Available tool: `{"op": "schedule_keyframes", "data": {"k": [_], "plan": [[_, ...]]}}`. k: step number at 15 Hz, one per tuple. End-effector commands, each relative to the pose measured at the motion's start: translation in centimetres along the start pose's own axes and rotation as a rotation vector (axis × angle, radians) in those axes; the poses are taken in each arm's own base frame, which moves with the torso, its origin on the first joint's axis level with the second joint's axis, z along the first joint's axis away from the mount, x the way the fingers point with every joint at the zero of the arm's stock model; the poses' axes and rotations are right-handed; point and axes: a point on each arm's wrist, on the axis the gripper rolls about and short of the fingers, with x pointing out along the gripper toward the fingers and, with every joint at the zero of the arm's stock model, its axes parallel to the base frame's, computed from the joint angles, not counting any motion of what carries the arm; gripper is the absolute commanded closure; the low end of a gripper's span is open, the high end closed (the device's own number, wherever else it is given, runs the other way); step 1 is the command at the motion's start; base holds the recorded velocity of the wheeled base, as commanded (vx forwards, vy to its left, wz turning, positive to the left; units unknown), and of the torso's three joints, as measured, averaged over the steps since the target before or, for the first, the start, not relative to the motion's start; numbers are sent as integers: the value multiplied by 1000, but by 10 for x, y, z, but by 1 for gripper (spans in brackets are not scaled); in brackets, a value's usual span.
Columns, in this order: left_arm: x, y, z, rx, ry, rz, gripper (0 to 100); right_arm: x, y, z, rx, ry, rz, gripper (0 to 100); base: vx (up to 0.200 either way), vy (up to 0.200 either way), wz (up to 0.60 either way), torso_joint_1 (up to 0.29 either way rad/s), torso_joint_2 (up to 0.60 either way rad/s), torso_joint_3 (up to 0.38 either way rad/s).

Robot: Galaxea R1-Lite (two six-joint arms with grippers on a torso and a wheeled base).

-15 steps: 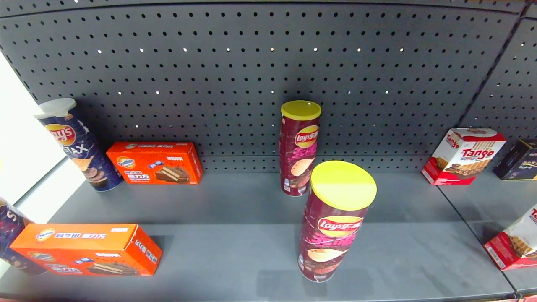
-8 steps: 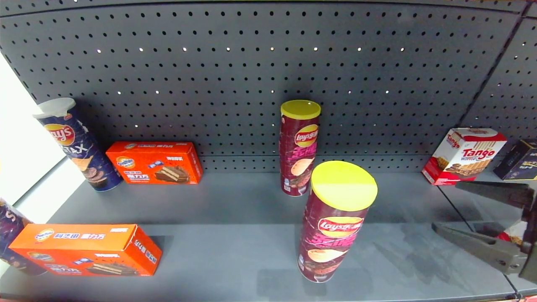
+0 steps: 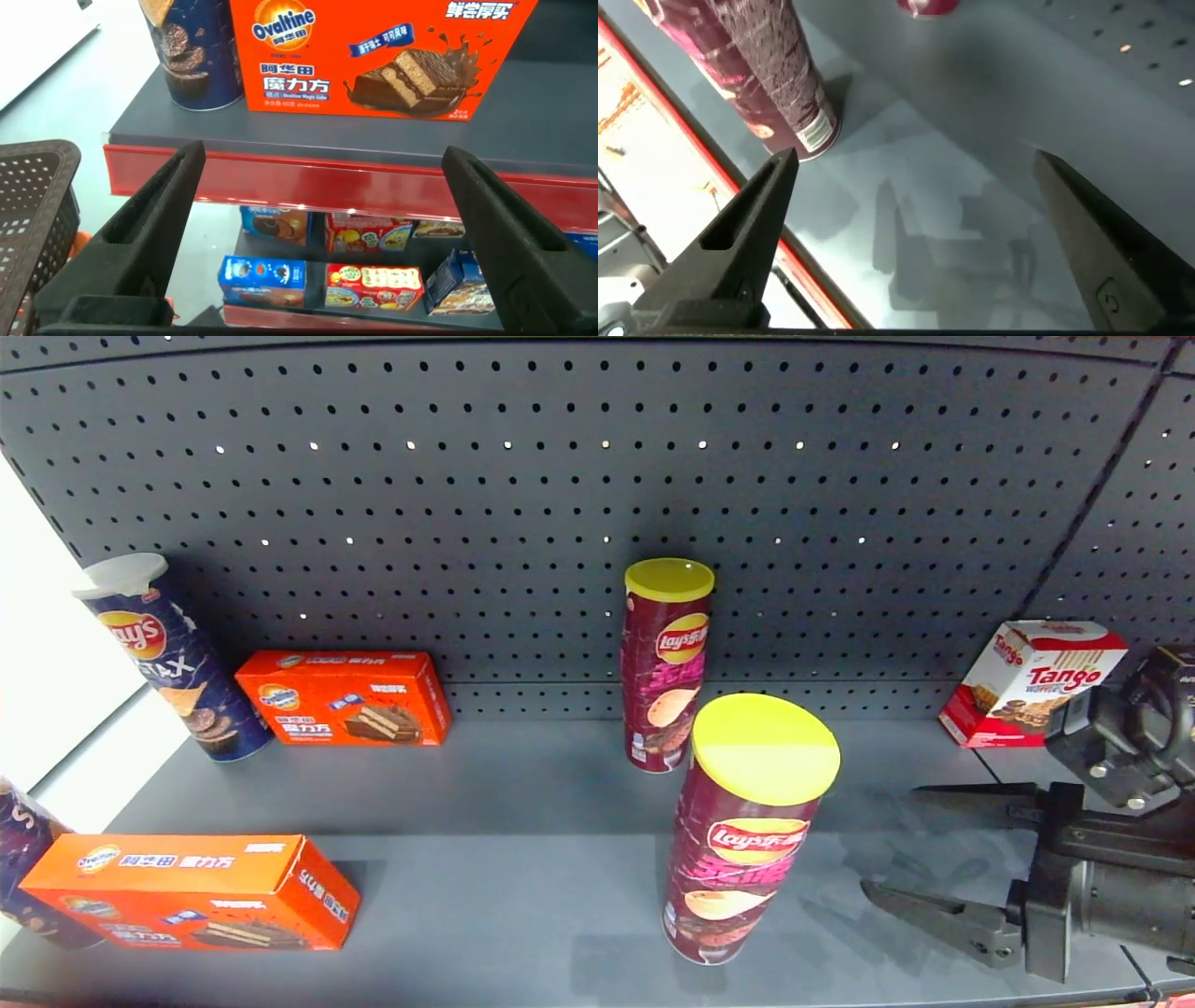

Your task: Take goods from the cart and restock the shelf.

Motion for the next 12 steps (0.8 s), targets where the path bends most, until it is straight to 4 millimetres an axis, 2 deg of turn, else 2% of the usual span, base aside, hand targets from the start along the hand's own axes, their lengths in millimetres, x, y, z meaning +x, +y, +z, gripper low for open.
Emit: {"op": "schedule_keyframes", "data": {"k": [1,2,12], "plan": [[0,0,0,0,2,1,0,9,0,-1,3,25,13,0,0,0,0,0,0,0],[0,0,0,0,2,1,0,17,0,-2,2,45,26,0,0,0,0,0,0,0],[0,0,0,-2,2,-5,0,44,5,1,-52,90,88,0,0,0,0,0,0,0]]}}
